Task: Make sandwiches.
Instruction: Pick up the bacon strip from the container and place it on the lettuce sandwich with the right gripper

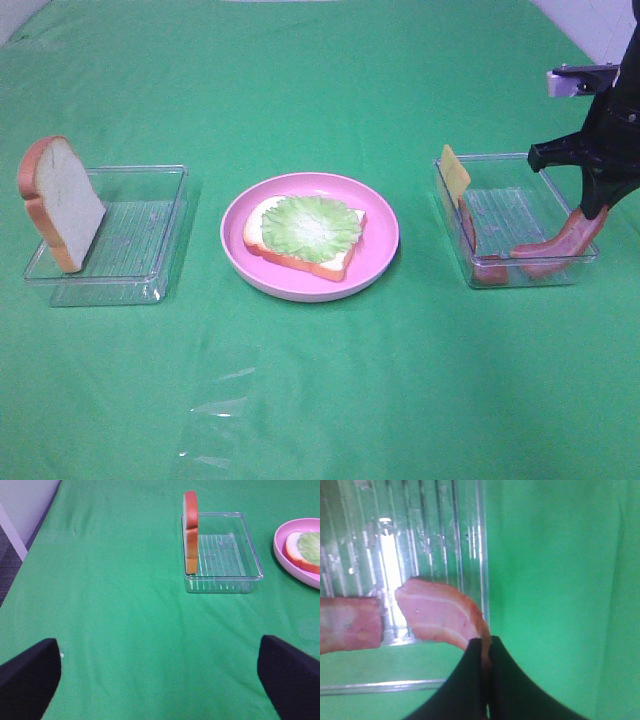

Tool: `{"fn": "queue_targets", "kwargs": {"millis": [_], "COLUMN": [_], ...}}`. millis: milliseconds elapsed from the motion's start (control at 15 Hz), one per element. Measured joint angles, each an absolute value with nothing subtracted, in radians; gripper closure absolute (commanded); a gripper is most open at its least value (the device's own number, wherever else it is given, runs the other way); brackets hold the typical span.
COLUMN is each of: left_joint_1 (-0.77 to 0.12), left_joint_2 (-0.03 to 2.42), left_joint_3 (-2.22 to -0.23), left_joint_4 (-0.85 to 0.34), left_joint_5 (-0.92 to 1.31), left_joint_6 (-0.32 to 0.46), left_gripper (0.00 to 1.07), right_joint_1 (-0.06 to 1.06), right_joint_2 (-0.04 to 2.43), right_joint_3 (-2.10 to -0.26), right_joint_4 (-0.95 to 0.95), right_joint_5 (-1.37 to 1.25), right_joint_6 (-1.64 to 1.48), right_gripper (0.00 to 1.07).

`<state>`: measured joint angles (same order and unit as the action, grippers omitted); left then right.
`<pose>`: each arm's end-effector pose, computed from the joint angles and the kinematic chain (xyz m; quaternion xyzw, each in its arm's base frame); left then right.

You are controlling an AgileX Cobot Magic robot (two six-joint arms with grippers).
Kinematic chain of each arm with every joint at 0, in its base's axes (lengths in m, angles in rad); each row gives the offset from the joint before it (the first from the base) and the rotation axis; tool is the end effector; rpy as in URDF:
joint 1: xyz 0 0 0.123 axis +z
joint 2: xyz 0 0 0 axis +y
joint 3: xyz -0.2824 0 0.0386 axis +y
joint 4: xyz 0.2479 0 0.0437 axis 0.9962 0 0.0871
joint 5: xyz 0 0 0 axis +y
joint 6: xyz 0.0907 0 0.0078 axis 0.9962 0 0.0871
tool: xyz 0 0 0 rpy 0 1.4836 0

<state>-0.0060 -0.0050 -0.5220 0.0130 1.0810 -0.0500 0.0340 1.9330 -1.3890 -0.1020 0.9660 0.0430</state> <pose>-0.0091 0.0011 0.2816 -0.0191 0.8512 -0.0082 0.5244 0.3844 0.0054 0.1928 -0.0213 0.9961 -0.0411 0.0755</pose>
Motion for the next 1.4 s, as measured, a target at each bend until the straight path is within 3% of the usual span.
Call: {"fn": "queue_targets", "kwargs": {"millis": [467, 733, 1000, 1400], "left_joint_1": [-0.006, -0.006, -0.006, -0.006], "left_joint_2": [-0.005, -0.005, -0.005, -0.005], "left_joint_3": [-0.522, -0.522, -0.522, -0.522], "left_joint_4": [0.013, 0.013, 0.013, 0.013], "left_joint_5": [1.081, 1.081, 1.081, 1.081], "left_joint_6": [-0.050, -0.050, -0.050, -0.050], "left_gripper": [0.07, 0.07, 0.07, 0.07], "right_joint_1": [0.037, 0.037, 0.055, 0.361], "right_joint_2": [1.738, 1.662, 1.663, 1.769], "right_joint_3": [-1.410, -1.542, -1.551, -1.551], "right_joint_4": [-0.044, 0.164, 0.404, 0.439], "right_joint_5": [0.987, 0.998, 0.996, 0.902], "right_joint_6": [0.010, -0.026, -0.139, -0.165], "right_gripper": [1.07, 1.07, 1.07, 1.07]}}
